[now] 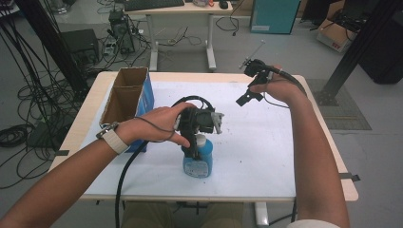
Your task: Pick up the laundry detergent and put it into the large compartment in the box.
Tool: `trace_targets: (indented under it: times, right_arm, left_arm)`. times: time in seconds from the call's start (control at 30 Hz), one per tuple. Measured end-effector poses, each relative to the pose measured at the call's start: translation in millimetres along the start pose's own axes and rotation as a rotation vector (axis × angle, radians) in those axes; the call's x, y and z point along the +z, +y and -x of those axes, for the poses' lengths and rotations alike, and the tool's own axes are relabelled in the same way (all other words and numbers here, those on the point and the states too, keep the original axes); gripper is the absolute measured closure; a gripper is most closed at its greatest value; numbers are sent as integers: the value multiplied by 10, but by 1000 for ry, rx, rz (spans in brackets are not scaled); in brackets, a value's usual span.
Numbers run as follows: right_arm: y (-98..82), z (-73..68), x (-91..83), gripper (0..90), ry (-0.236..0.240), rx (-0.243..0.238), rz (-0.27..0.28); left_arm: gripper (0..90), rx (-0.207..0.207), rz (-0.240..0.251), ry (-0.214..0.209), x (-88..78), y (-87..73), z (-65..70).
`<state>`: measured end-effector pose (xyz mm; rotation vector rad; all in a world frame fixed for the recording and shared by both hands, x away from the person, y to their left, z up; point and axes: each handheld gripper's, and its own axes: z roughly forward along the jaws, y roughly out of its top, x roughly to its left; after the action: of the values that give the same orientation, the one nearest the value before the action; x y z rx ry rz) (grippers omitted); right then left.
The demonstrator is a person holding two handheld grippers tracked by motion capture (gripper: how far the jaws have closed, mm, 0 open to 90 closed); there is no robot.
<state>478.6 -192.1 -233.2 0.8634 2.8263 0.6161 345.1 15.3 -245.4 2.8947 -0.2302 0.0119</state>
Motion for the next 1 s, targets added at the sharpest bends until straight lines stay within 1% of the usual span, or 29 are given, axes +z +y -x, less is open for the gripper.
trace_targets:
  times: [0.47, 0.63, 0.83, 1.0]
  right_arm:
    - [-3, -9, -21, 116, -4, 1, 3]
    - [-3, -10, -27, 116, -3, -2, 4]
    - [-2, -10, -25, 116, -2, -1, 3]
    - [-7, -3, -27, 116, -3, 2, 1]
  left_arm:
    - [97, 4, -3, -4, -1, 10, 6]
    - [97, 5, -2, 2, -2, 9, 10]
    - [95, -4, 7, 7, 2, 4, -7]
    - [95, -6, 9, 3, 0, -1, -12]
